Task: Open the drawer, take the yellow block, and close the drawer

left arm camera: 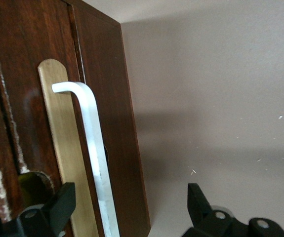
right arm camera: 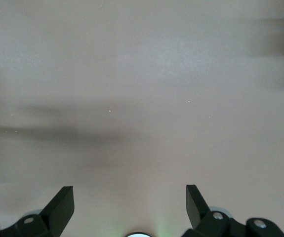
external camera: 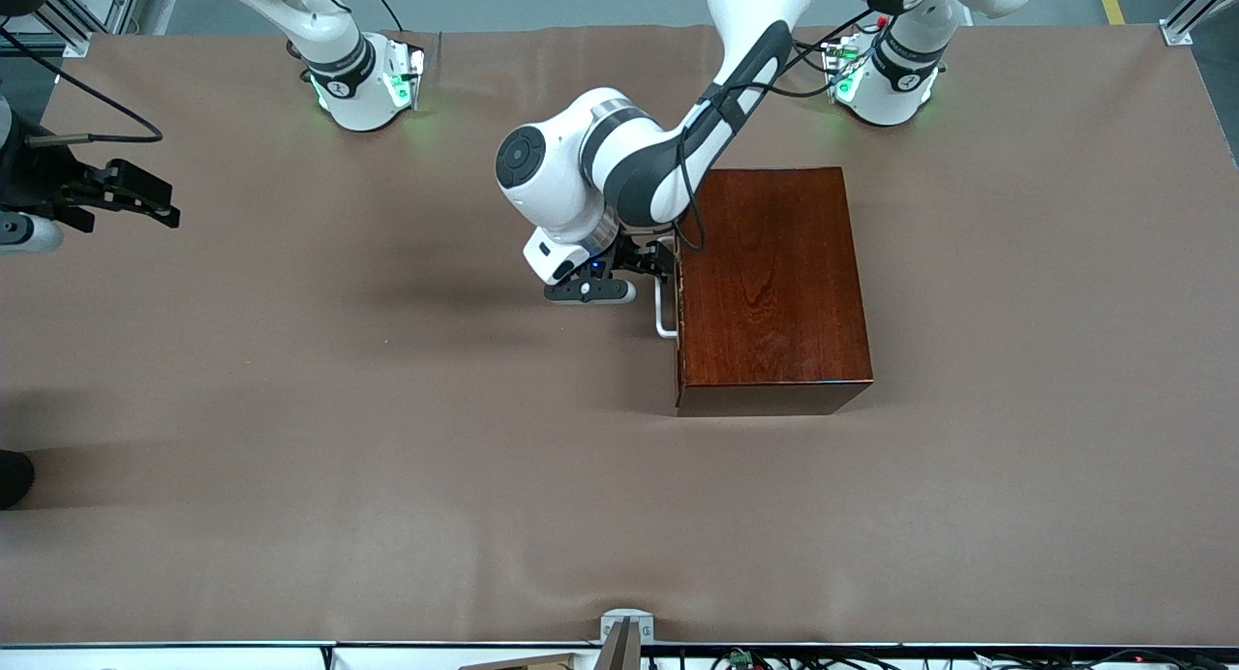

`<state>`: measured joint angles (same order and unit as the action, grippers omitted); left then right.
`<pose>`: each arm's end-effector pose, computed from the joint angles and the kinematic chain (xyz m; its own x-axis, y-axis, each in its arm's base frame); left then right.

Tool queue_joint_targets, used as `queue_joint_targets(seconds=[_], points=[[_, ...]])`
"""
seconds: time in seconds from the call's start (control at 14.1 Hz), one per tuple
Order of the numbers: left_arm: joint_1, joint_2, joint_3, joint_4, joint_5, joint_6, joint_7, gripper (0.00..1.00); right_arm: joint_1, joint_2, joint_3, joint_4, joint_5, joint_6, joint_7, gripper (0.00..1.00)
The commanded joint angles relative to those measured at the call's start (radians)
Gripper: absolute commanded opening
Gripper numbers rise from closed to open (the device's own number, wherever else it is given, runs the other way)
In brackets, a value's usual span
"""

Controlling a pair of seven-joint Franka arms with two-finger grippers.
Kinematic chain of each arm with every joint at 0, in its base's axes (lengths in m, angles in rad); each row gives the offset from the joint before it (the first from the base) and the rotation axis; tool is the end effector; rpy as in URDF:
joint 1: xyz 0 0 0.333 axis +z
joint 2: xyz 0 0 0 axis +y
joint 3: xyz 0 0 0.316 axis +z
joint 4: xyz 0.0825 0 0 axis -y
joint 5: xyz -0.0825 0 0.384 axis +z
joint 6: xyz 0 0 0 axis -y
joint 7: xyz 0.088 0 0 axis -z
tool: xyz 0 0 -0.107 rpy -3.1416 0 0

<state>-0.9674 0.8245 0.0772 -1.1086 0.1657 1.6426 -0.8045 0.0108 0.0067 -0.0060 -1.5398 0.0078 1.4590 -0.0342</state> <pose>0.4600 -0.5678 0.3036 0.9905 -0.1292 -0.0472 -0.1375 -0.9259 -0.3517 0.5448 0.0035 0.6260 0.9954 0.0398 -0.0871 0.0390 -0.9992 -0.0107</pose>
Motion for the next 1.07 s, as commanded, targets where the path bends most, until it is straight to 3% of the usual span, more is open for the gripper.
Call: queue_joint_targets(seconds=[0.0,0.64,1.0], points=[[-0.01,0.028,0.016,0.035,-0.018,-0.021,-0.037,1.0,-0.014,0.006,0.009,0.013,-0.005,-0.002,-0.016,1.0],[-0.008,0.059,0.012,0.038,-0.08,0.081,-0.251,1.0,-0.023,0.012,0.008,0.012,-0.014,0.007,-0.006,1.0],[-0.02,0.071,0.006,0.041,-0.147,0.204,-0.332,1.0,-0.025,0.016,0.009,0.012,-0.012,0.006,-0.004,1.0]])
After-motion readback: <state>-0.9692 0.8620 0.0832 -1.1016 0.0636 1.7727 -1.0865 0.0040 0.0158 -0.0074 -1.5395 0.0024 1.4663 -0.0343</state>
